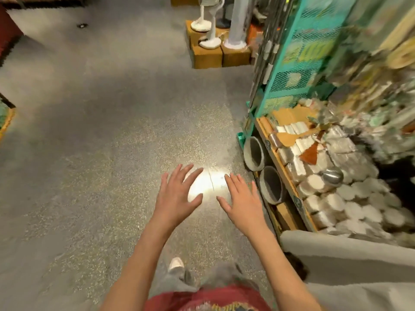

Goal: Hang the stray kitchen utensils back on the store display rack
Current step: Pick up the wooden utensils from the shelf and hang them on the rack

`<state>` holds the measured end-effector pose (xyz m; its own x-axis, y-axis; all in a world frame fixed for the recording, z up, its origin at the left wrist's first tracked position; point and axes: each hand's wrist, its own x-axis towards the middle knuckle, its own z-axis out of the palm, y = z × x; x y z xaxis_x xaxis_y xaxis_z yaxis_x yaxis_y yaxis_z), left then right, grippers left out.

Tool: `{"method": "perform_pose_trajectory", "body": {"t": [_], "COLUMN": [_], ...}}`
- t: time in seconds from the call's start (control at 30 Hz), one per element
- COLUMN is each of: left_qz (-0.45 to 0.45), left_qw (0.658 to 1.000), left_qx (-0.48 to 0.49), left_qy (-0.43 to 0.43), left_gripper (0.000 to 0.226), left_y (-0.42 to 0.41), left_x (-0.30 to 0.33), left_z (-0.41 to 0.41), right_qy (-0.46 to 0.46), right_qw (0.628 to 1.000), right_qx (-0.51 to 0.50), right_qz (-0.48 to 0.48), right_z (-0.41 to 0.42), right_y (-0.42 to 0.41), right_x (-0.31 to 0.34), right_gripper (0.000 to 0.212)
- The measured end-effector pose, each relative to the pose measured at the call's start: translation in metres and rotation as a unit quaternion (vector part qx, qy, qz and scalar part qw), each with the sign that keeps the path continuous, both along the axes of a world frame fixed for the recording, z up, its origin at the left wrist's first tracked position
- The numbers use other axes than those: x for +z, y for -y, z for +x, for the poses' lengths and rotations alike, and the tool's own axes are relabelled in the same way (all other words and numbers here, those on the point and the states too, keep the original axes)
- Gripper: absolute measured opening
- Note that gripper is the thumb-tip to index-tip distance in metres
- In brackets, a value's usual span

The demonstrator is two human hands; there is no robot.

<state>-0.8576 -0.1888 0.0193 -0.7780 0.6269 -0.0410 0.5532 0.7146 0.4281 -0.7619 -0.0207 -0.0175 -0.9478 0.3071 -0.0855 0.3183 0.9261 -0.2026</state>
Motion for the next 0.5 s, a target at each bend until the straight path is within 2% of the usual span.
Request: {"method": "perform_pose_trajectory", "body": {"t": [0.23,0.5], "left_qz": [0.004,-0.025], "left_qw": [0.989,0.962], "left_qx": [-0.150,-0.272], "left_qy": [0.011,-0.001], "left_gripper": [0.063,0.063], "left_y": [-0.064,-0.205], "left_x": [-0.002,-0.025], "left_z": [-0.083,-0.140], "right_qy": [-0.020,-0.018], "right_qw": [0.991,0.969], "right_qx": [-0.133,-0.247], "right_qz": [-0.002,-0.008], "right_z": [-0.051,-0.080], "right_y": [-0.032,-0.133], "right_x": [0.012,-0.011], "right_gripper": [0.067,0.068]}}
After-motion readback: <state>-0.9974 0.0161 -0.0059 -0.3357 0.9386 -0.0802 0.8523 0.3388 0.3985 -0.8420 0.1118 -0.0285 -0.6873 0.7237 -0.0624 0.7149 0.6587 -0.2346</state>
